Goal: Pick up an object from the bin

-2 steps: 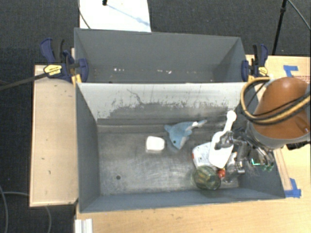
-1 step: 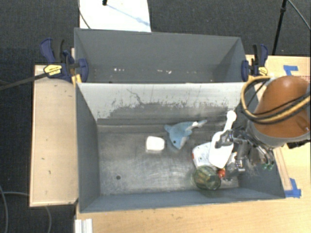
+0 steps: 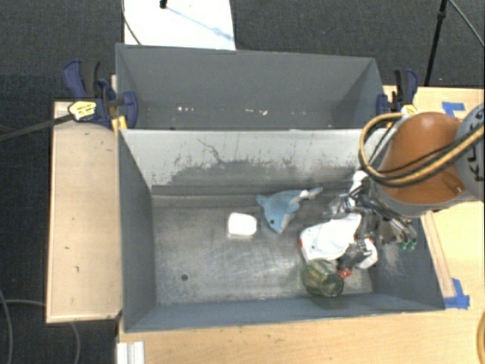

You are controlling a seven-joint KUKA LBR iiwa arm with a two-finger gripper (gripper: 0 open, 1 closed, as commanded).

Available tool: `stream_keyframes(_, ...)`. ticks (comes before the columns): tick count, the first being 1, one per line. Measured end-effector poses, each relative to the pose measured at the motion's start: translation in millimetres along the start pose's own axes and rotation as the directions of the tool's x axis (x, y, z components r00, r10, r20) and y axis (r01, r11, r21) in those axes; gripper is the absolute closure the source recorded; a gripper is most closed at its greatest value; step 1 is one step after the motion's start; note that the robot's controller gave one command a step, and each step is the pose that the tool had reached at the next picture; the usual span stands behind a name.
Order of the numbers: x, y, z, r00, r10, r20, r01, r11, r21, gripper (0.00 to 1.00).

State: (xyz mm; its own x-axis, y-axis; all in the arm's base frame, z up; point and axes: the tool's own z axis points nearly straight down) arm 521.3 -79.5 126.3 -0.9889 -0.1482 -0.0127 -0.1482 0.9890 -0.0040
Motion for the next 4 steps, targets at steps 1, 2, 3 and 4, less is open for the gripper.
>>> stream_keyframes(1, -52.6, 0.0, 2.0, 0.997, -0.076, -0.013, 0.076, 0.997, -0.006, 0.00)
stream_keyframes(2, -39.0, -17.6, 1.3, 0.980, -0.197, -0.009, 0.197, 0.980, -0.006, 0.00)
stream_keyframes(3, -53.5, -32.7, 44.6, 0.971, -0.241, -0.006, 0.240, 0.971, -0.012, 0.00)
stream_keyframes(4, -53.7, -32.8, 42.6, 0.969, -0.245, 0.002, 0.245, 0.969, -0.004, 1.00)
